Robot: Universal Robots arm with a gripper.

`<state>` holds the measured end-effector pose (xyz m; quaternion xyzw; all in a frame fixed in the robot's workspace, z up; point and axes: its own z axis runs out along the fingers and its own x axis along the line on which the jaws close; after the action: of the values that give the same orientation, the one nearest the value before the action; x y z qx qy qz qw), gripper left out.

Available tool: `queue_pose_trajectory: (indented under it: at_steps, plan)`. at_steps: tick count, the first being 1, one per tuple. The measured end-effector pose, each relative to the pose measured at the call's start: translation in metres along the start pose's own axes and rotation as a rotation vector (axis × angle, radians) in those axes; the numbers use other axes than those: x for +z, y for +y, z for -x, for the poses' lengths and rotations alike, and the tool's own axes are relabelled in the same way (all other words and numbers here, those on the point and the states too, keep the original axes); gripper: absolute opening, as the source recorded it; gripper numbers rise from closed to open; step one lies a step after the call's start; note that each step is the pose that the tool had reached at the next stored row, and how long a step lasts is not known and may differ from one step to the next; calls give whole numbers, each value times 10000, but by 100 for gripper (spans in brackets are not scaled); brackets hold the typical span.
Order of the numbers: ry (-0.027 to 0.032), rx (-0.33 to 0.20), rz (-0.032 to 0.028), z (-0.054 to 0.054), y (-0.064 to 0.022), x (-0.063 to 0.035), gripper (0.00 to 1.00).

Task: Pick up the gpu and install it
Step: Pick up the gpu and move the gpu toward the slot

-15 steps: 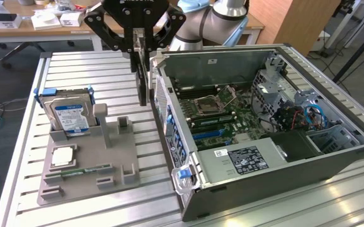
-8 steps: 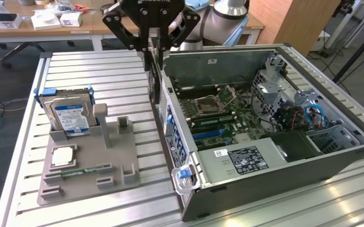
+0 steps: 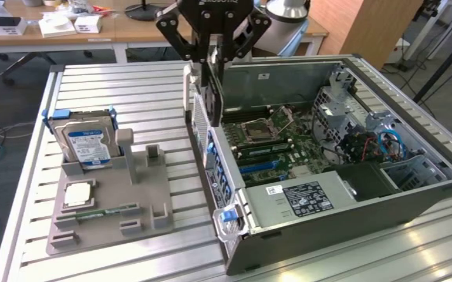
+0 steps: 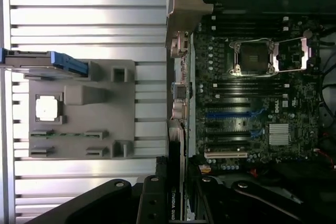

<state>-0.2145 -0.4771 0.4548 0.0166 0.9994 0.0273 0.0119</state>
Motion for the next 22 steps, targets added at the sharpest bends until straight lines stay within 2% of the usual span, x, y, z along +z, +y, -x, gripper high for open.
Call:
queue_pose_trajectory:
  at_steps: [14,22]
  plan:
    - [1,2,26,538,18,13,26]
    - [2,1,37,807,26,20,26]
